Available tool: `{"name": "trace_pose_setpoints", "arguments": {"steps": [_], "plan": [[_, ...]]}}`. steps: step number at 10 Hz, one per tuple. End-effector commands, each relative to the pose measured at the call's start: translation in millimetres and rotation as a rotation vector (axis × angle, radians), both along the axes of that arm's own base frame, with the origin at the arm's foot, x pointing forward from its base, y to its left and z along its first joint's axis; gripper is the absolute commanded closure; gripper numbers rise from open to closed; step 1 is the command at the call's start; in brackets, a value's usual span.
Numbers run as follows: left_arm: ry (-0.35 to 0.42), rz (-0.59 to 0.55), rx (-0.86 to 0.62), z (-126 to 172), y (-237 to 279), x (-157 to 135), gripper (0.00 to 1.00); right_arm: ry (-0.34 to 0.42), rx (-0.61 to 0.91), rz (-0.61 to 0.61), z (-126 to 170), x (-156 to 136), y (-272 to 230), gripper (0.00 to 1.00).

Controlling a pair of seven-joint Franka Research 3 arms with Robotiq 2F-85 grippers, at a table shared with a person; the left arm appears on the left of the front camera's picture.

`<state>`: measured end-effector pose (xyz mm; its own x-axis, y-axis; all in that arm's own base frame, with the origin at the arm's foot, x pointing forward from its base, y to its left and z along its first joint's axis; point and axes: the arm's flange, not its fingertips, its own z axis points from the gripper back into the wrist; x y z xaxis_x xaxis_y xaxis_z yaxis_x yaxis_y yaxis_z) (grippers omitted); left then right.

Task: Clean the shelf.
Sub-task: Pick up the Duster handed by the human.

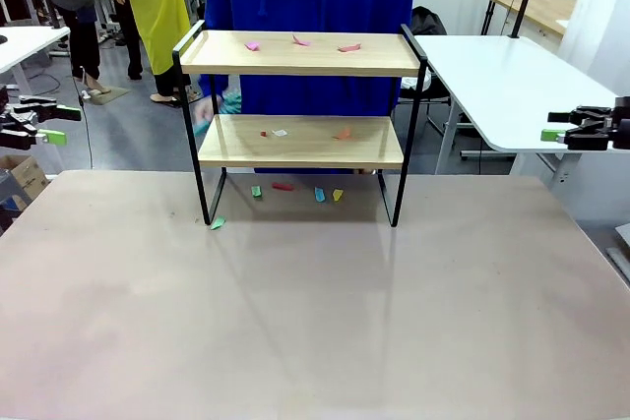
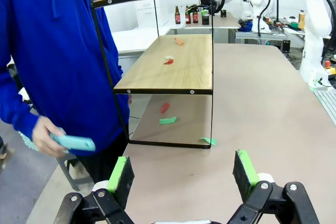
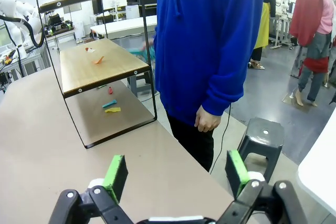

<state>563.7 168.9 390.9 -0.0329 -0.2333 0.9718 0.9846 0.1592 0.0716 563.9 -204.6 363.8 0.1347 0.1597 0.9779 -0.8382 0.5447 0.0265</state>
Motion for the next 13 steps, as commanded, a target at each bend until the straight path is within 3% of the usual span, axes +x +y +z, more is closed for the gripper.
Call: {"name": "trace_pose_setpoints", "arguments": {"steps": [1, 13], "plan": [[-0.003, -0.004, 0.005, 1.8, -1.2, -0.4, 0.00, -0.004, 0.003, 0.003, 1.2, 0.6, 1.5, 0.00], [-0.003, -0.004, 0.005, 1.8, -1.2, -0.4, 0.00, -0.004, 0.003, 0.003, 1.2, 0.6, 1.5, 0.00]]}}
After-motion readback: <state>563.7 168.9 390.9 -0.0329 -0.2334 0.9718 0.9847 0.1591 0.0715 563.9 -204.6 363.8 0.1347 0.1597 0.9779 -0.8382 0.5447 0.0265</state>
